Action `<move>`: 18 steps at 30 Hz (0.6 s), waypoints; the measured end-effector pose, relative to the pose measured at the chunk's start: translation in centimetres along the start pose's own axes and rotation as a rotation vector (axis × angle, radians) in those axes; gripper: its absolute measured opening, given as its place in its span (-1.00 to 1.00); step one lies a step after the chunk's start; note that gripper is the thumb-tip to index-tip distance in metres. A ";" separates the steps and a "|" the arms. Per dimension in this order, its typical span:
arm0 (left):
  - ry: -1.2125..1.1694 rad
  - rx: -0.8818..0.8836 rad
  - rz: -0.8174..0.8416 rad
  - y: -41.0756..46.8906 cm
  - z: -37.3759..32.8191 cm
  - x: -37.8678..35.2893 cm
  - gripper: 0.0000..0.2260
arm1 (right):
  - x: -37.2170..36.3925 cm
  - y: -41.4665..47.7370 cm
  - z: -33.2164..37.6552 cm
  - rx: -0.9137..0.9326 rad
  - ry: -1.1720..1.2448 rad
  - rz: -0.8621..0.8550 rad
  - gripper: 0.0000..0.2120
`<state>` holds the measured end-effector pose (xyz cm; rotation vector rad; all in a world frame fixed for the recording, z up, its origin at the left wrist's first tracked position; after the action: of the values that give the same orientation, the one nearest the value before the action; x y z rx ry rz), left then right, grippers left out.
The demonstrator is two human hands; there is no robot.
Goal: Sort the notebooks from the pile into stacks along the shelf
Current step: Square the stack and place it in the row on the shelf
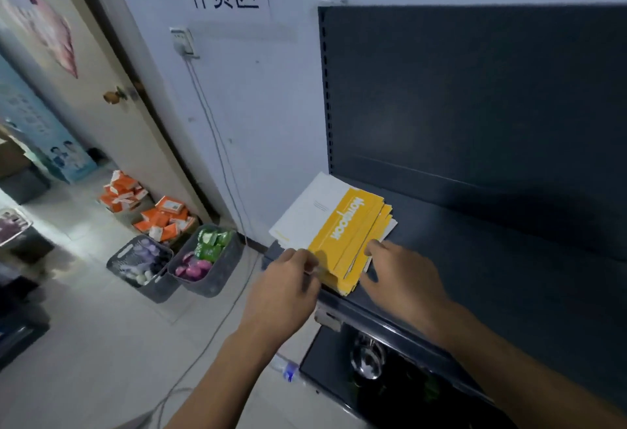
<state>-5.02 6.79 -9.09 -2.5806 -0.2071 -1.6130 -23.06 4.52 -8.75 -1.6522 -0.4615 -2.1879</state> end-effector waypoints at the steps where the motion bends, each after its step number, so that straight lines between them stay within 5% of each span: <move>1: -0.003 -0.024 0.003 1.3 -0.1 0.2 -0.85 | 0.0 0.8 -0.4 -0.021 -0.004 -0.014 -0.74; 12: 0.083 -0.095 -0.013 13.7 -1.0 0.7 -0.68 | -1.5 7.1 -3.9 -0.203 0.014 -0.028 -0.85; 18: 0.187 0.009 0.176 16.7 -1.4 -1.0 -0.51 | -2.5 7.6 -3.9 -0.324 0.030 -0.016 -0.79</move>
<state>-3.94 -9.92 -9.46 -2.3460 0.0259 -1.7672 -22.18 -3.74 -11.90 -1.7737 -0.1153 -2.3953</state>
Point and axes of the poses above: each hand's wrist, its own y-axis towards the middle knuckle, its own x-axis out of the back of the hand, z = x × y, the point moved 6 cm from there along y, towards the middle knuckle, and after that the axes turned 15 degrees about x, right-handed, at the moved point
